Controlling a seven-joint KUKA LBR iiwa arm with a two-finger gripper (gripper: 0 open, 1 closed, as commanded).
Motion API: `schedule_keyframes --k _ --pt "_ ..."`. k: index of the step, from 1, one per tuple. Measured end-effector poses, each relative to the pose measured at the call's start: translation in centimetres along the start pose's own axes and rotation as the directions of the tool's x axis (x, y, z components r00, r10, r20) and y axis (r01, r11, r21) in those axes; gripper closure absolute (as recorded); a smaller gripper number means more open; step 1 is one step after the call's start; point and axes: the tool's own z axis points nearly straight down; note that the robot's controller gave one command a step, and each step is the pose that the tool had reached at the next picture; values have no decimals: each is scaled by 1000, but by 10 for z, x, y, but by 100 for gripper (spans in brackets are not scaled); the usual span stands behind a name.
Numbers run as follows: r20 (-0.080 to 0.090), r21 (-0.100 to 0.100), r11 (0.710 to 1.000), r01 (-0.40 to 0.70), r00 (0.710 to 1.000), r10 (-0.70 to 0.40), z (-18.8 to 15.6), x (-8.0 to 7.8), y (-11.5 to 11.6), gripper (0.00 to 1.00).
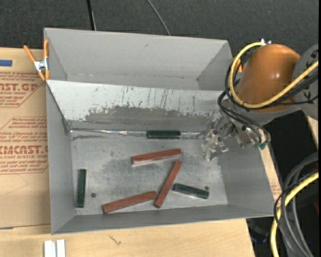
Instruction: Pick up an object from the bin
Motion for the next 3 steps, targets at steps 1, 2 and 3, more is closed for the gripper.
schedule_keyframes --k 1,2,3 --pt "4 0 988 -157 988 157 23 -17 20 0" --pt "1 -1 984 -177 984 177 35 -20 26 0" --pt "11 5 992 130 991 -130 105 -53 35 100"
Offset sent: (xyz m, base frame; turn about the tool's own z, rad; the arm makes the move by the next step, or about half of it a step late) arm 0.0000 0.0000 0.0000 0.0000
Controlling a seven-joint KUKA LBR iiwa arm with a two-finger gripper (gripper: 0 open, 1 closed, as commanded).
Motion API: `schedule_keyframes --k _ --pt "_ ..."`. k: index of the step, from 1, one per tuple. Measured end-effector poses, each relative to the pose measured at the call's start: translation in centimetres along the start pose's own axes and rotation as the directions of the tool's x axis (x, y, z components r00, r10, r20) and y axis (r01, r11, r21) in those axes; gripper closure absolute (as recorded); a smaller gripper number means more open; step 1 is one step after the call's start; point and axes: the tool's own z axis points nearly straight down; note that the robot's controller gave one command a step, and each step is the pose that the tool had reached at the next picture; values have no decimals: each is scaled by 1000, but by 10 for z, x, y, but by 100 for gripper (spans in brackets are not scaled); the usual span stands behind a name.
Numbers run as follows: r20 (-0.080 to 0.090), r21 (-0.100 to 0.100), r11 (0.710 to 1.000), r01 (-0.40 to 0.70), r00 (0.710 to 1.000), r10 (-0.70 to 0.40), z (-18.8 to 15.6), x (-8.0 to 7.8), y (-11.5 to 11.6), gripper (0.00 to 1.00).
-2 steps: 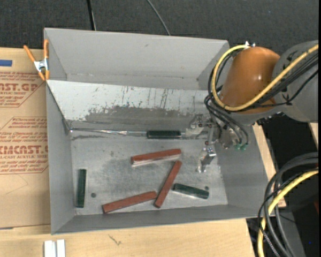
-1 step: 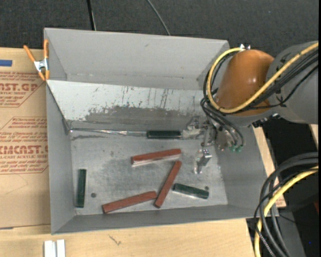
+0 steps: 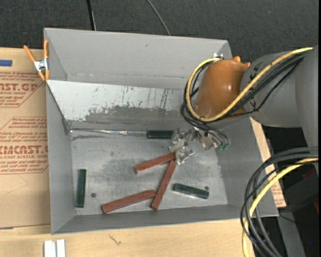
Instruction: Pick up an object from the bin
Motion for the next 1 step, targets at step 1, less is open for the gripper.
schedule_keyframes --k 1 --pt "0 0 1000 0 1000 0 0 0 0 100"
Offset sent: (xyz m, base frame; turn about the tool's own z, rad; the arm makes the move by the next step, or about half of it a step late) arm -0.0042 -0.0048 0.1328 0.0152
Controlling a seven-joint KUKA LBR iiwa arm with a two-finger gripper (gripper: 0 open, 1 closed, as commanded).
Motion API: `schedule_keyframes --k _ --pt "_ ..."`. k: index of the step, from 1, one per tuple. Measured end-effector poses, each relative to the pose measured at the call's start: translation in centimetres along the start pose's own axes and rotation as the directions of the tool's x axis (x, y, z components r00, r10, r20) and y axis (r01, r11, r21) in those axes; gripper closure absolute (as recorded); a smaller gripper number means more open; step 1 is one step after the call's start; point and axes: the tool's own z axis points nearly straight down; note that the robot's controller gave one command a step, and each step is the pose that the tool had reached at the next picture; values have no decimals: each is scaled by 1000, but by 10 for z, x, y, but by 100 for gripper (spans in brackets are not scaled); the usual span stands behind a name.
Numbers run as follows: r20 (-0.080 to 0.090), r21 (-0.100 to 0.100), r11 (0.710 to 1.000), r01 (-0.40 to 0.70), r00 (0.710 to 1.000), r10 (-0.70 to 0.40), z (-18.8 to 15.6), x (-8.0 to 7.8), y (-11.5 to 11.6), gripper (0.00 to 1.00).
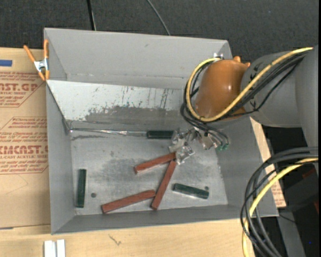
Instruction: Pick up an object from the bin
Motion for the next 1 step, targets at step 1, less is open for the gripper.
schedule_keyframes --k 1 --pt "-7 -2 1000 -15 1000 15 -133 3 -3 100"
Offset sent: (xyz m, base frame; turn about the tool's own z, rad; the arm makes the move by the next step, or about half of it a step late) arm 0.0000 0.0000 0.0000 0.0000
